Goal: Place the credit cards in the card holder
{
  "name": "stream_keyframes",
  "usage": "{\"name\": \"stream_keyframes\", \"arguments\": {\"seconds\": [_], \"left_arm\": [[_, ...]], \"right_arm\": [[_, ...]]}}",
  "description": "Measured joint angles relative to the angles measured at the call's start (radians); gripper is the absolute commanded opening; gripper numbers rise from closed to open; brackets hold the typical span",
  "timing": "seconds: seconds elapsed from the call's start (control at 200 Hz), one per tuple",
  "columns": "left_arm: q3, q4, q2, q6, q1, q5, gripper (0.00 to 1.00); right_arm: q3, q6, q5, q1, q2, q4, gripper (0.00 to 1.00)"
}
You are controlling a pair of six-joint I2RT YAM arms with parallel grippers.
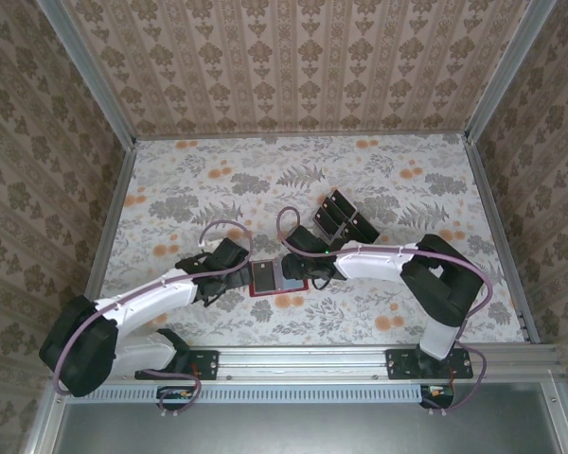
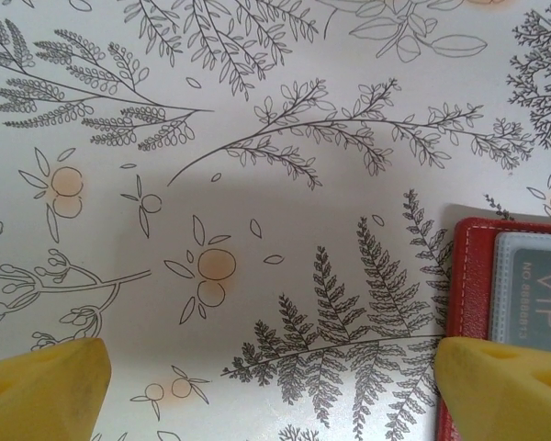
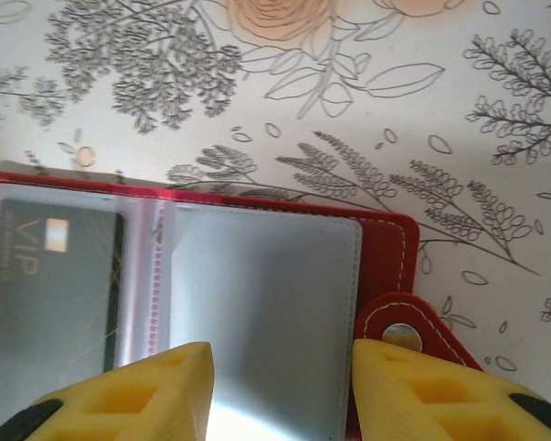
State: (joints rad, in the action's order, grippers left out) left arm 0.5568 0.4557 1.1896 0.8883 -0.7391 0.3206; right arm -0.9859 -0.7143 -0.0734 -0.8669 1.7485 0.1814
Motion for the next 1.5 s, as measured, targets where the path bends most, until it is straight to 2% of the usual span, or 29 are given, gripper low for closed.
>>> {"name": "stream_keyframes", "arguments": {"seconds": [0.5,0.74,1.11,1.275,1.5], "left_arm": [[0.000,-0.032,0.007,-0.018,0.000,-0.022,1.00],[0.000,-0.041,0.004,-0.022,0.000,-0.027,1.00],[-0.096,-0.098,-0.127,-0.031,-0.008,-0.052,1.00],[-0.146,-0.126,-0.179,-0.032,-0.042,-0.063,1.00],[-0.178,-0.171,-0.198,-0.020,-0.154,-0.032,1.00]], "right_arm": [[-0.013,0.000,0.073,-0.016,-0.025,0.001,0.46],[-0.038,-0.008,0.100,-0.018,0.048,-0.004,0.46],[-0.037,-0.137,0.191,-0.018,0.097,-0.156,0.46],[-0.001,-0.223,0.220,-0.016,0.100,-0.243,0.46],[0.063,-0.349,0.248,0.000,0.094,-0.376,0.46]]}}
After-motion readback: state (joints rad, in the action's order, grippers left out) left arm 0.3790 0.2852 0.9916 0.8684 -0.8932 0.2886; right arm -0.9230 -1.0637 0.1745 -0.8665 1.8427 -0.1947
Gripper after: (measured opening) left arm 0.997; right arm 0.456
